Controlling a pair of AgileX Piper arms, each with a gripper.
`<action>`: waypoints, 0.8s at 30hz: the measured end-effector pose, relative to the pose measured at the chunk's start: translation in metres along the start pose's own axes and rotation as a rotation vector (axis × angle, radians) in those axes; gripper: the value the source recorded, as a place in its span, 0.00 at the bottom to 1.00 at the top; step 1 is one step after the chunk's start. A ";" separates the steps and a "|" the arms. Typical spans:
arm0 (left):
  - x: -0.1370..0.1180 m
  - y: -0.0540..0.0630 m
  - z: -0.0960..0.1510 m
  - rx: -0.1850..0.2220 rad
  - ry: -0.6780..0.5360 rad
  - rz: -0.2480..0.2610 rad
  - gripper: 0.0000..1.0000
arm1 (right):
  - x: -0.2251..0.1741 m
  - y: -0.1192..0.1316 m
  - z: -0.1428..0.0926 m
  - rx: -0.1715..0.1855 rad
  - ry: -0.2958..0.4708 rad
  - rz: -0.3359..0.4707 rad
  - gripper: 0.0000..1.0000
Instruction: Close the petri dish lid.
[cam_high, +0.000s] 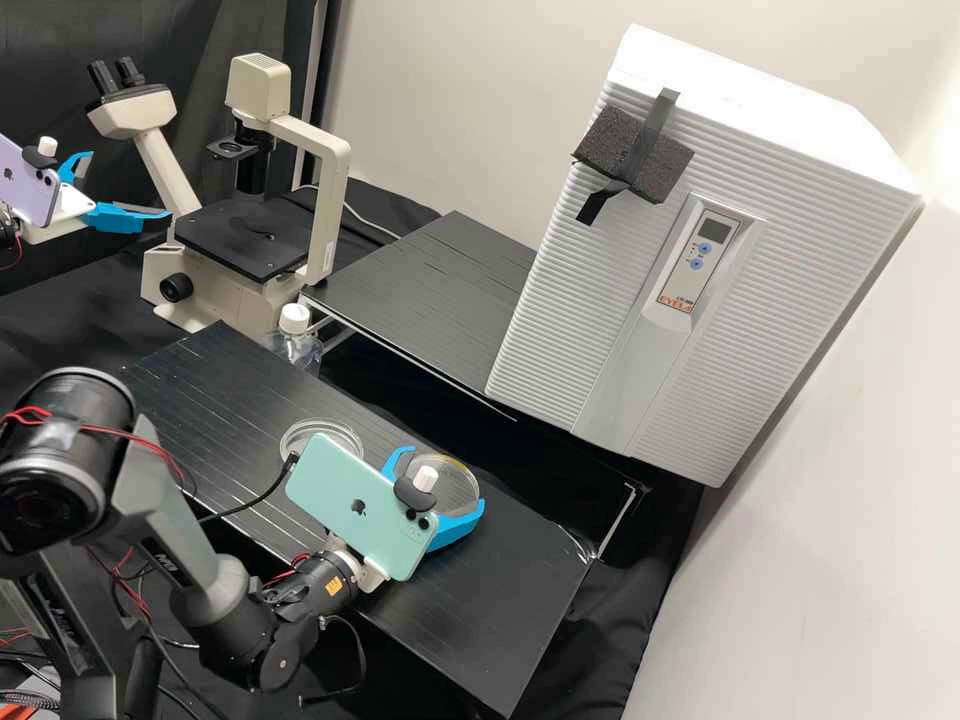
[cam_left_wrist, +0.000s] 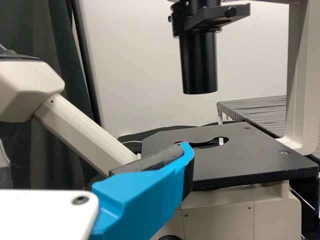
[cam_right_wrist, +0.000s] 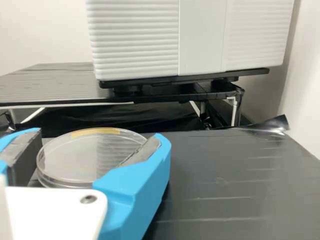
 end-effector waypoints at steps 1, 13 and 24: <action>0.000 0.000 0.000 0.000 0.000 0.000 1.00 | -0.002 -0.001 -0.002 -0.001 0.004 0.004 0.00; 0.000 0.000 0.000 0.000 0.000 0.000 1.00 | -0.021 -0.015 -0.033 -0.091 0.104 0.024 0.00; 0.000 0.000 0.000 0.000 0.000 0.000 1.00 | -0.030 -0.024 -0.047 -0.209 0.163 -0.065 0.00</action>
